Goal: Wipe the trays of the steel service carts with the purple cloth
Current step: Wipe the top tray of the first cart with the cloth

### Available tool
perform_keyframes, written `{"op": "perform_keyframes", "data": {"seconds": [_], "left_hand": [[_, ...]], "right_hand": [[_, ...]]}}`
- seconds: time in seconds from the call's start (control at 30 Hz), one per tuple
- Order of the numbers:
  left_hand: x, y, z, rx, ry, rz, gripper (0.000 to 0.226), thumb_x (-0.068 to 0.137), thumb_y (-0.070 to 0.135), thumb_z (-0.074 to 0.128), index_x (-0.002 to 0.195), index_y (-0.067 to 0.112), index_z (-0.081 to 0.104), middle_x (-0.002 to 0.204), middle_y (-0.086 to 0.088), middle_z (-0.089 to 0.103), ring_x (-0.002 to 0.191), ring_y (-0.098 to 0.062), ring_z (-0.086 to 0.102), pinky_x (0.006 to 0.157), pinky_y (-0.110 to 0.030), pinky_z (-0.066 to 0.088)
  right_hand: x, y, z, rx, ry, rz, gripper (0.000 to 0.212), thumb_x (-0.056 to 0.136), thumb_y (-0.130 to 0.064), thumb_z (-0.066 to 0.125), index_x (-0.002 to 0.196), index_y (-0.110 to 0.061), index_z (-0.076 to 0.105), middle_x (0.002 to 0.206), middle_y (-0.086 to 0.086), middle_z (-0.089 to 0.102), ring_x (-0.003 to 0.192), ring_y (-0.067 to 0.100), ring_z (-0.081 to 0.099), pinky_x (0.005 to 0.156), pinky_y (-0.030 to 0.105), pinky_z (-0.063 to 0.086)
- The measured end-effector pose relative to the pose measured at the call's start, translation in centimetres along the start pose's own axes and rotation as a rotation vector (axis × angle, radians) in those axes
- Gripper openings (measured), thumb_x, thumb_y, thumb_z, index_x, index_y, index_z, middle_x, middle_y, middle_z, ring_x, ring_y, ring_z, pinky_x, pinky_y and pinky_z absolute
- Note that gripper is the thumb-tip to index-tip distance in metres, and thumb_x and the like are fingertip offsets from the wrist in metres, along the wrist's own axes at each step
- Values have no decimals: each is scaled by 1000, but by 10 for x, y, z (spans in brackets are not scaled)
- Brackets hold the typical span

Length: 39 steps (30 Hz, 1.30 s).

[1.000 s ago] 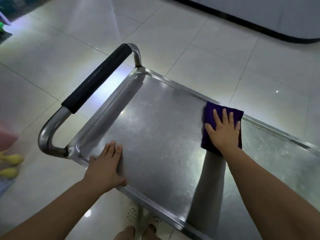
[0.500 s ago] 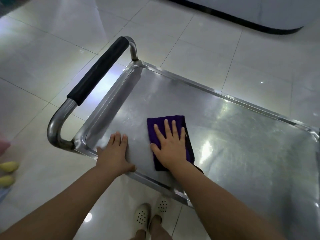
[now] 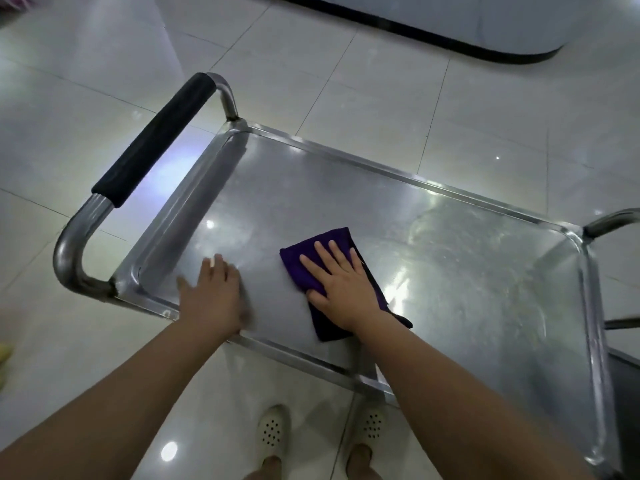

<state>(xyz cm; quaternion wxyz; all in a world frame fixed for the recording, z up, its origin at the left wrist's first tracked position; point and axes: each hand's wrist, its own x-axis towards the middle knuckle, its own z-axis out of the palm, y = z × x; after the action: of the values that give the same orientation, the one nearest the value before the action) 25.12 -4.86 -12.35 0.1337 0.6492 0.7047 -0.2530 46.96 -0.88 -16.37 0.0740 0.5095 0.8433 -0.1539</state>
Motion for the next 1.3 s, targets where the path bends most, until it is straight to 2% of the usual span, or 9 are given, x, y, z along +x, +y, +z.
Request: {"op": "perform_keyframes", "data": {"seconds": [0.07,0.13,0.23,0.5,0.7,0.83,0.93,1.13,1.3], "left_hand": [[-4,39,-6,16,64,103,88,85,41,61,150,13,10,159,-11,2,147,-27,4,116,-54,10],[-11,83,-8,-73,23,182,93,82,48,60,150,10,8,159,-13,5,146,-27,8,118,-47,11],[-18,126,-12,-32,-104,121,112,75,58,64,150,3,2,157,-19,2,145,-32,6,115,-48,15],[-18,150,-27,147,-206,22,121,74,60,66,147,-5,-4,156,-24,-1,144,-36,5,114,-48,17],[-19,140,-15,5,-167,33,121,72,60,68,149,2,-6,158,-18,-8,146,-32,0,115,-45,19],[-21,134,-8,-50,-94,65,121,68,63,69,148,6,-1,158,-16,-2,146,-30,7,116,-40,20],[-21,130,-6,-103,-89,72,123,68,61,71,149,6,-4,158,-17,-6,146,-31,2,117,-39,19],[-21,124,-2,-148,-71,86,121,69,59,71,150,6,-2,158,-17,-5,146,-32,1,117,-40,19],[-21,123,1,-140,-38,99,118,69,59,71,150,7,2,158,-16,-2,146,-32,5,115,-41,21]], "right_hand": [[-5,23,-3,15,6,4,63,97,-48,35,152,-39,6,162,-5,-8,147,16,-15,115,38,-19],[-9,47,-5,28,9,-5,62,98,-47,34,152,-39,7,162,-5,-7,148,16,-14,115,37,-19],[-16,86,-10,36,33,5,60,98,-46,34,152,-39,9,162,-5,-5,148,16,-13,116,37,-16],[-29,216,-33,52,85,236,61,98,-43,38,153,-35,13,162,-2,1,149,18,-4,117,37,-8],[-62,280,-39,90,123,479,59,100,-42,35,153,-33,13,162,1,1,149,21,-4,118,41,-7],[-79,257,-28,76,147,632,59,100,-45,30,154,-32,8,162,5,-1,149,25,-7,118,46,-8],[-84,219,-18,53,137,640,60,100,-47,27,154,-33,3,162,6,-4,148,27,-9,117,49,-9],[-81,132,1,20,108,459,64,98,-52,27,153,-35,0,162,7,-6,148,30,-12,116,51,-11],[-86,65,22,6,58,200,73,88,-64,20,152,-37,0,161,6,-9,147,29,-17,115,52,-15]]}}
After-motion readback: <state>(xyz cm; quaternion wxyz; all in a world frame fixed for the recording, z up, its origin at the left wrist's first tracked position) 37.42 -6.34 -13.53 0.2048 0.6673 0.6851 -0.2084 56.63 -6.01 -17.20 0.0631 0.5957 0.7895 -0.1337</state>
